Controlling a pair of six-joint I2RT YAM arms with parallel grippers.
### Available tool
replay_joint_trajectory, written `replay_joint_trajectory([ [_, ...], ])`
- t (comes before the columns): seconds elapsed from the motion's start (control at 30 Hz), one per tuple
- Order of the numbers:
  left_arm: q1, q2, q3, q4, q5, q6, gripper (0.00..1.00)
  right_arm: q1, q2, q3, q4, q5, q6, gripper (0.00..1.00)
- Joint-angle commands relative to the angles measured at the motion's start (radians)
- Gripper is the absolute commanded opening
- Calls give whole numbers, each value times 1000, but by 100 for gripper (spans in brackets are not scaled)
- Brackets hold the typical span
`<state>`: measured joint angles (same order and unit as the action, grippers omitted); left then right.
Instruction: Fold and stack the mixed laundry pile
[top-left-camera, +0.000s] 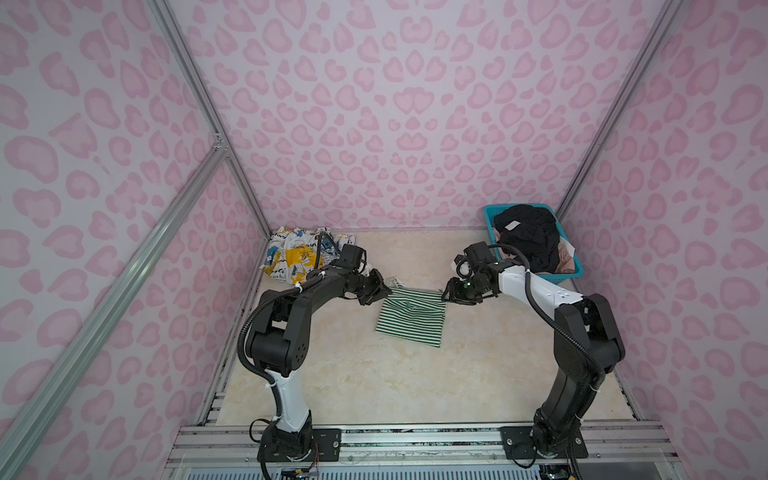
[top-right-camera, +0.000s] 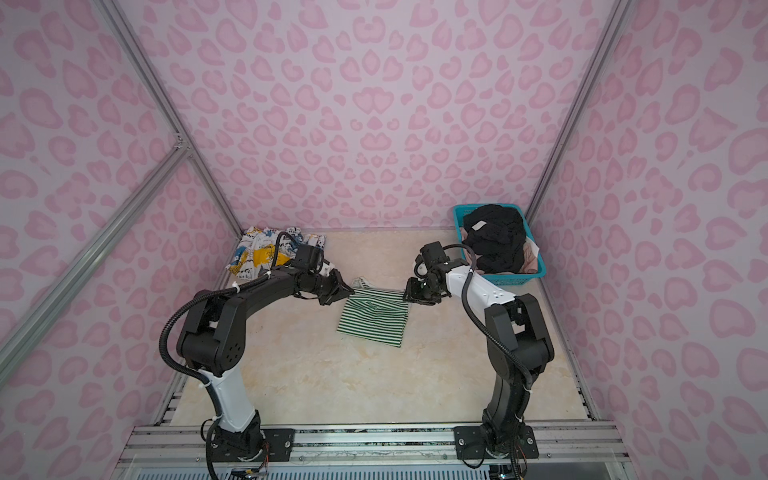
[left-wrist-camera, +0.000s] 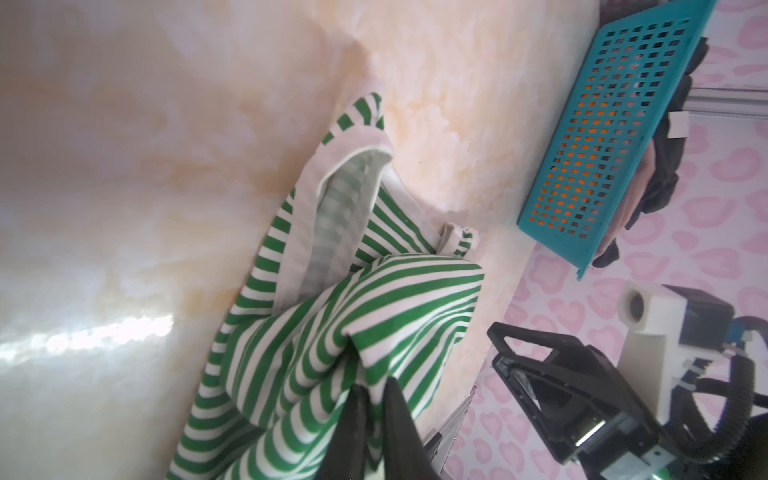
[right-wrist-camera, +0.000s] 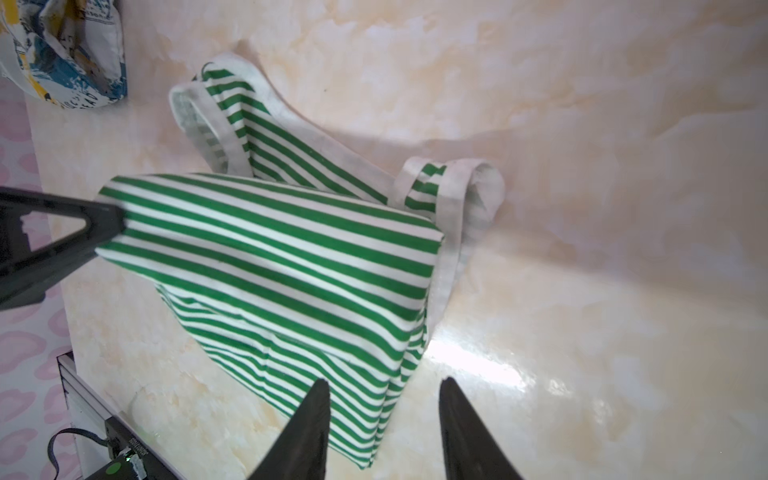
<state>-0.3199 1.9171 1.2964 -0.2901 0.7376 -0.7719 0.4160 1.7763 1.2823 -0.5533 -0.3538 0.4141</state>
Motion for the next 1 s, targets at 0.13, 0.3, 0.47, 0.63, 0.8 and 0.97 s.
replay_joint_trajectory([
  [0.13,26,22,-2,243,77,-127,45,48,-76,-74,38,-31,-144,42],
  [0.3,51,-17,-33,296,-99,-164,47,127,9,-4,13,-60,-192,39],
  [0.47,70,-110,-49,199,-222,-87,50,161,130,96,24,-46,-189,31],
  [0.63,70,-190,-87,60,-255,44,50,164,165,181,-14,50,-231,35],
  [0.8,69,-268,-188,6,-249,113,50,156,158,238,-79,118,-341,43],
  [0.97,70,-351,-287,-16,-245,161,50,157,145,276,-173,179,-404,46],
])
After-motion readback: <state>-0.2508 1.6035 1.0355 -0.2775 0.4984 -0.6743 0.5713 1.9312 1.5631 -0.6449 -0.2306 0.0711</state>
